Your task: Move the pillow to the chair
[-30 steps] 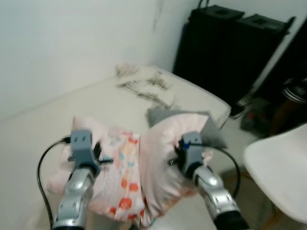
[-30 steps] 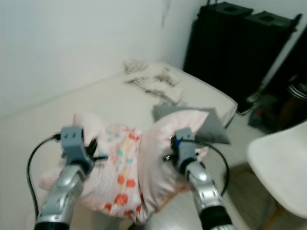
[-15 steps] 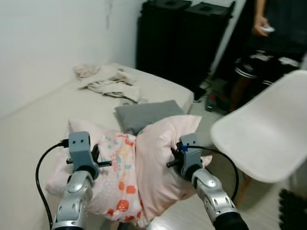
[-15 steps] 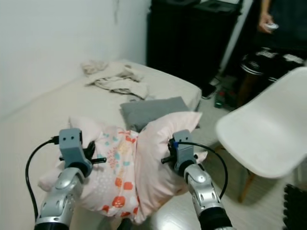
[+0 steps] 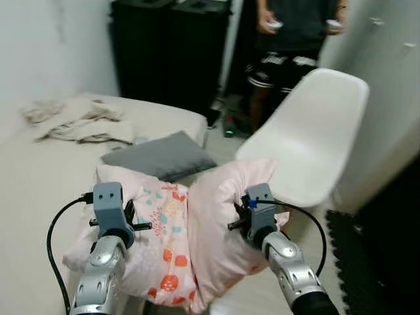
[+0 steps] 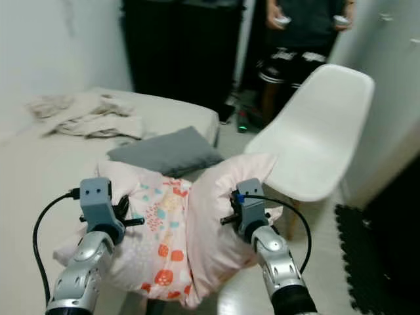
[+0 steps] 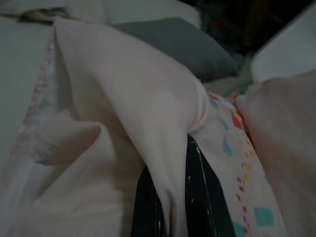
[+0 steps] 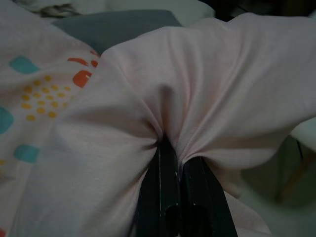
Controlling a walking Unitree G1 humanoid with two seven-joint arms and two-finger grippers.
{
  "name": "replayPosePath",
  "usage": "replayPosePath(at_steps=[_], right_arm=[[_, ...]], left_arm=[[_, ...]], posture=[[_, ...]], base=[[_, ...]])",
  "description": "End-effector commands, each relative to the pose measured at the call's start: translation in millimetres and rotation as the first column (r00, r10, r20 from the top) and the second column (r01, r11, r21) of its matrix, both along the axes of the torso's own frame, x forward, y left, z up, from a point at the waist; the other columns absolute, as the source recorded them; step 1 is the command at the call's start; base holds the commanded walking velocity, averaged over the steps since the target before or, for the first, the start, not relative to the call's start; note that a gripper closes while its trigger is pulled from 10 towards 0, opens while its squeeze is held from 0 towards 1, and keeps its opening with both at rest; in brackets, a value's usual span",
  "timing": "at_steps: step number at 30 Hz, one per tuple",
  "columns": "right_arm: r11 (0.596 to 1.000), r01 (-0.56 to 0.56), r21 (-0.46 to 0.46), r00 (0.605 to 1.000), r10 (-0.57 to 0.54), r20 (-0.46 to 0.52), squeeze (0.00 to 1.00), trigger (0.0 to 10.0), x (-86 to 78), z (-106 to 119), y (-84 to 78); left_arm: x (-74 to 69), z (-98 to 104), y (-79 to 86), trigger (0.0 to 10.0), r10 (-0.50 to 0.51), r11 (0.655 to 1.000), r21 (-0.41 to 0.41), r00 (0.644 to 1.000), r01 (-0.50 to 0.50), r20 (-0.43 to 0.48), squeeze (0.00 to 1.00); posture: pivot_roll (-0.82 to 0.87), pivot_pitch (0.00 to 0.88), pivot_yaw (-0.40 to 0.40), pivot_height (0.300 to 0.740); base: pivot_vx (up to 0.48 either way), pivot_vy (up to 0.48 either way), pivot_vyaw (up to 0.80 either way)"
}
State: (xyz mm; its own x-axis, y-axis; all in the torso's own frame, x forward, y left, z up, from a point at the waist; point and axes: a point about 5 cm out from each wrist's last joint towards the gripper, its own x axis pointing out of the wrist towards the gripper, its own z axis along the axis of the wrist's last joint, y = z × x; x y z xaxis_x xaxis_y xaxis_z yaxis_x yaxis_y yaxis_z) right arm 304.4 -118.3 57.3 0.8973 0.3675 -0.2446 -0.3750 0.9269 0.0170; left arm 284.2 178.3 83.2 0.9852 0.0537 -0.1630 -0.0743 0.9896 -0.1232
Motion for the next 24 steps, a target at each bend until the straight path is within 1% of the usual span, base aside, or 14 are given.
replayPosePath(at_steps=[1,13,24], right_arm=[[1.000,-0.015,0.007,0.999,0.015,0.034,0.00,10.0,1.5,5.8,4.8],[1.000,0.009,0.007,1.000,-0.010,0.029,0.00,10.0,-0.6,2.9,0.8],[1.000,0.016,0.010,0.999,-0.016,0.032,0.00,10.0,-0.2,3.2,1.7]], left_arm=[[5.0,9.2,-8.2,10.0,-0.044,0.999,0.006,0.998,0.044,0.037,0.00],[7.3,10.4,-6.4,10.0,-0.057,0.998,0.018,0.998,0.056,0.034,0.00],[7.7,9.7,-8.0,10.0,-0.070,0.997,0.026,0.997,0.070,0.029,0.00]], posture=[[0.05,0.074,-0.023,0.740],[0.05,0.070,-0.004,0.740],[0.05,0.065,0.003,0.740]], base=[[0.000,0.000,-0.80],[0.000,0.000,-0.80],[0.000,0.000,-0.80]])
